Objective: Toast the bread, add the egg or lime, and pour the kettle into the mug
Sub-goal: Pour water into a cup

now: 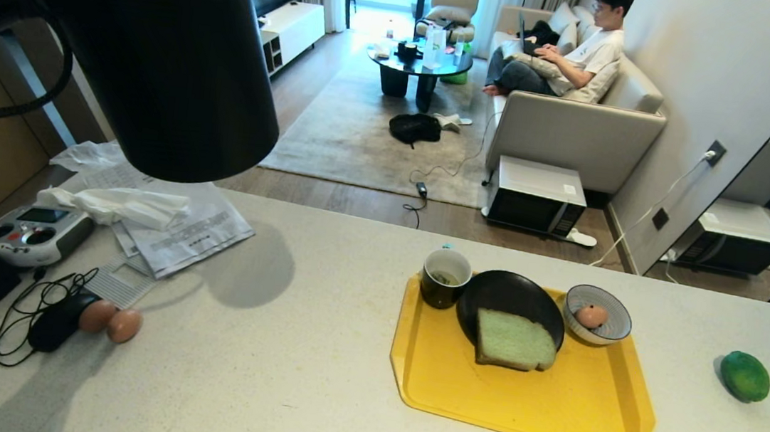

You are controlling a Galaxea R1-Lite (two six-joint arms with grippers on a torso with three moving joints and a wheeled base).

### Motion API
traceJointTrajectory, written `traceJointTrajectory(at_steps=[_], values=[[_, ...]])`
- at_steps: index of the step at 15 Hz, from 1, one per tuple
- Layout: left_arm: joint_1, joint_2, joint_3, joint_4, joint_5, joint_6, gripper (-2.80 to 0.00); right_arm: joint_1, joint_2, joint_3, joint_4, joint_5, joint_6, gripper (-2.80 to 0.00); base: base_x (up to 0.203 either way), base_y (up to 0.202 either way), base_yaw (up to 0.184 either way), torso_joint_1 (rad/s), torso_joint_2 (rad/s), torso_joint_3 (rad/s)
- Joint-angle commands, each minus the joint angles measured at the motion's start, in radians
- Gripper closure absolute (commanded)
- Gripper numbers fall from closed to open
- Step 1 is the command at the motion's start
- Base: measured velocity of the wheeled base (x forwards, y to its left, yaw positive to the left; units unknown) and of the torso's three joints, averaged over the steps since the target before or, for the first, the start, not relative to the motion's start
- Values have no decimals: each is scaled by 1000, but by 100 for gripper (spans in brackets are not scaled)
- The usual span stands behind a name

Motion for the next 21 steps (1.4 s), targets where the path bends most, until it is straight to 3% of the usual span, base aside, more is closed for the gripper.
traceJointTrajectory(at_steps=[1, 9, 15, 21], values=[[-4, -14, 19, -3, -6, -1, 0, 0, 0, 1, -1, 1, 0, 0, 0, 0, 0, 0, 0, 0], [-11, -22, -46, 119, -23, 6, 0, 0, 0, 2, -1, 1, 0, 0, 0, 0, 0, 1, 0, -90], [-40, -25, -48, 180, -23, 69, 0, 0, 2, 2, -1, 1, 0, 0, 0, 0, 0, 3, 1, -196], [-90, -20, -53, 208, -19, 86, 0, 0, 1, 2, -1, 1, 0, 0, 0, 0, 0, 6, 4, -124]])
